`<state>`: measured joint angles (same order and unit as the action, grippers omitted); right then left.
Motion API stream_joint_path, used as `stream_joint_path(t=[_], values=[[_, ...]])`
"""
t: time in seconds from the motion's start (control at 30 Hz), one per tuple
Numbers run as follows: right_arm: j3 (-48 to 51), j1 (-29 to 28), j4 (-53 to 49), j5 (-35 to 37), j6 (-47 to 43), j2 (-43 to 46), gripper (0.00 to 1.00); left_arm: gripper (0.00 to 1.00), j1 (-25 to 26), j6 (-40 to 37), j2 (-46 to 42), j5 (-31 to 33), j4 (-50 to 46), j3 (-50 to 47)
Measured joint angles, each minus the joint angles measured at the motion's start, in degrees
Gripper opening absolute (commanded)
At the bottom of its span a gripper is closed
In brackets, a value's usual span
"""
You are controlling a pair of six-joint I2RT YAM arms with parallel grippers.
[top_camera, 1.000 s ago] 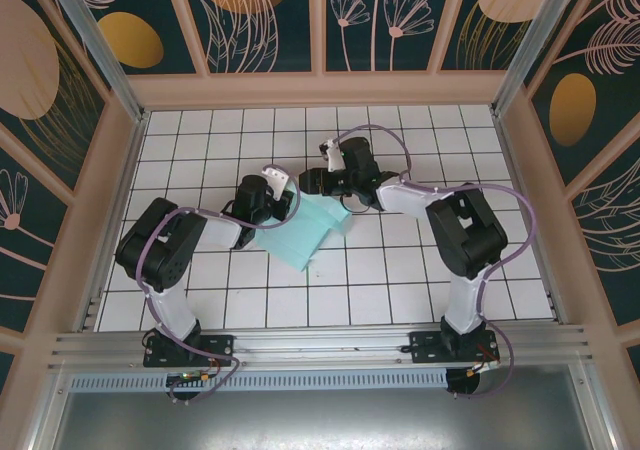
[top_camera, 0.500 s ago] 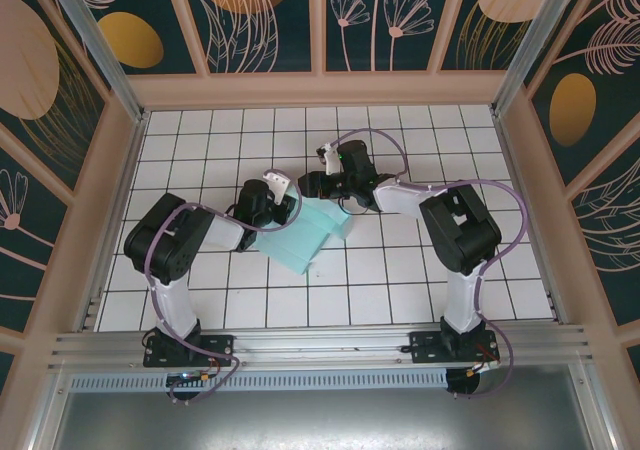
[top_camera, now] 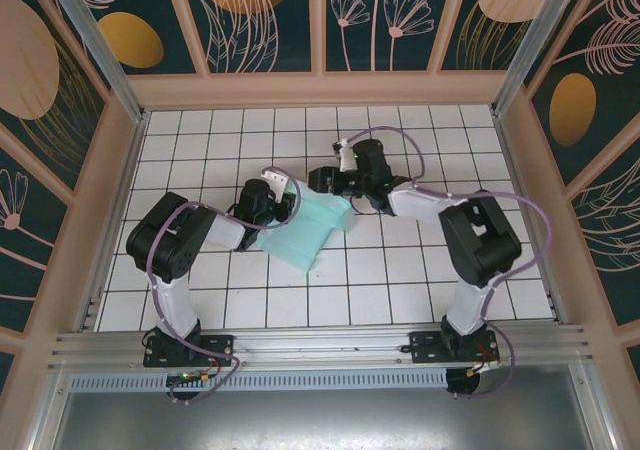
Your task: Fold the paper box
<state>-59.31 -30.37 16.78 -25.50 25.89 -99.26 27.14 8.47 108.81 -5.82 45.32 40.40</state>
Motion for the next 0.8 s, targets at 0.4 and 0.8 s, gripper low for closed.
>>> stream_joint_path(t=[0.4,0.8], values=[[22.71,12.26,20.11,8.07,7.82,27.28,0.66,0.0,-1.9,25.46,0.0,-2.21,10.21,2.73],[31.08,11.78,34.97,-1.66,20.0,23.08,0.66,0.0,-2.38,38.23,1.44,-13.16,22.43,7.52]])
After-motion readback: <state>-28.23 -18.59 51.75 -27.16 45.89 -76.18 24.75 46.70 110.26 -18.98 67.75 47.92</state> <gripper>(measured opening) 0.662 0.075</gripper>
